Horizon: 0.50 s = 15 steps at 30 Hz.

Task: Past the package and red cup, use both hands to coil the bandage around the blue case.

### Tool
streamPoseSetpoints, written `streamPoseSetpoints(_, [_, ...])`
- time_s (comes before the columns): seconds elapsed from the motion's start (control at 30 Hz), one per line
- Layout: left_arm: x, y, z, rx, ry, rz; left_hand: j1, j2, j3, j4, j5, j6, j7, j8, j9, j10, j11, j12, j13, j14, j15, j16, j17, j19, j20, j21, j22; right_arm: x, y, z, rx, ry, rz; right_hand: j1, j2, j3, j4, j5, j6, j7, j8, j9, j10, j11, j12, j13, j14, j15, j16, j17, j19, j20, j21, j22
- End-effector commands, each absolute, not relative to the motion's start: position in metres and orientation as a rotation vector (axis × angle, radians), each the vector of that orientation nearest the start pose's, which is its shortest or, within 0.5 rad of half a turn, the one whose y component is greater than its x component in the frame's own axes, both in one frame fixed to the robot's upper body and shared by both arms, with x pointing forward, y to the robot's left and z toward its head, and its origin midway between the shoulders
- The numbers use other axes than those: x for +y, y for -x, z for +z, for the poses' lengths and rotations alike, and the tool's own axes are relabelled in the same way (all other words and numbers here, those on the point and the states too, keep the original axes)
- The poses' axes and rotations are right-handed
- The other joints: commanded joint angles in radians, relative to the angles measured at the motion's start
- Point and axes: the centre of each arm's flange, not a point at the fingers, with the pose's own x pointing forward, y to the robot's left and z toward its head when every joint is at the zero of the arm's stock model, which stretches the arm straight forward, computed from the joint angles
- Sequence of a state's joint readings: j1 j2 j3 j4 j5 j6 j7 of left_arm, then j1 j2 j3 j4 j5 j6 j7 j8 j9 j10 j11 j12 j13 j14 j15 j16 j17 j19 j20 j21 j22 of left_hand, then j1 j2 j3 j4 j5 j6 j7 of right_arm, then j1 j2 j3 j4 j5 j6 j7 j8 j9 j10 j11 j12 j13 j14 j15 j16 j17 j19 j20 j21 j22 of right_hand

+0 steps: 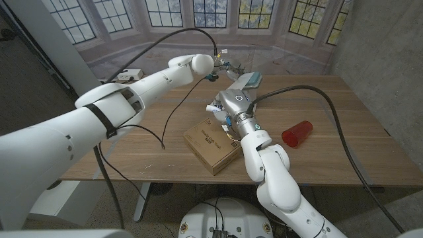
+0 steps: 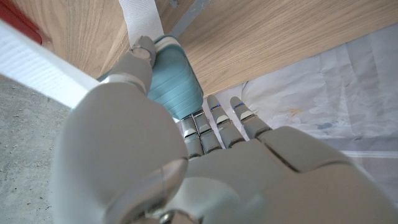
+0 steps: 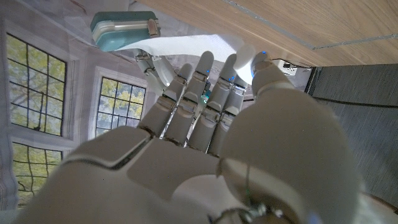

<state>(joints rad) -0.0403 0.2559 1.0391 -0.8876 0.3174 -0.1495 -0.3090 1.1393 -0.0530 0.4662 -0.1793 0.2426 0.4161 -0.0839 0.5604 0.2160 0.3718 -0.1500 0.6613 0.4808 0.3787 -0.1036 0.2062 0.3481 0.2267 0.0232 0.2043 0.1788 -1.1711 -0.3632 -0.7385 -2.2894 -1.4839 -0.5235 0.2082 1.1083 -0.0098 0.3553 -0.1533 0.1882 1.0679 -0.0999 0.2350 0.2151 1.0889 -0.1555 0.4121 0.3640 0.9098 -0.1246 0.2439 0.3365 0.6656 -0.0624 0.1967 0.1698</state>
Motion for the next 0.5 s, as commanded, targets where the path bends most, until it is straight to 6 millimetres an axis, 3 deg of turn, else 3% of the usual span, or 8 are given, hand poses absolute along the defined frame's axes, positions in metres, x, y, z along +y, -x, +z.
streamPoseSetpoints(0.03, [0.023,-0.679,0.2,-0.681,-1.51,-0.452,-0.092,0.095,0.034,0.023,0.005,0.018,0.01,0.308,0.005,0.041,-0.029,0.016,0.228,0.007,0.002,-0.001,0.0,0.0,-0.003,0.004,0.004,-0.042,-0.427,-0.016,-0.738,1.45,-0.21,0.005,0.01,-0.002,-0.003,0.004,0.004,0.001,0.0,0.002,0.003,-0.001,0.007,0.003,0.009,-0.099,-0.001,0.005,0.0,-0.001,0.0,0.002])
streamPoseSetpoints(0.5, [0.019,-0.672,0.207,-0.698,-1.516,-0.45,-0.094,0.095,0.035,0.023,0.005,0.019,0.01,0.309,0.005,0.04,-0.029,0.017,0.229,0.008,0.002,0.0,0.0,0.0,-0.001,0.004,0.004,-0.049,-0.445,-0.027,-0.674,1.453,-0.197,0.007,0.01,-0.002,-0.004,0.004,0.004,0.003,-0.001,0.003,0.002,-0.001,0.005,0.002,0.007,-0.1,-0.004,0.005,0.0,-0.002,0.0,0.002])
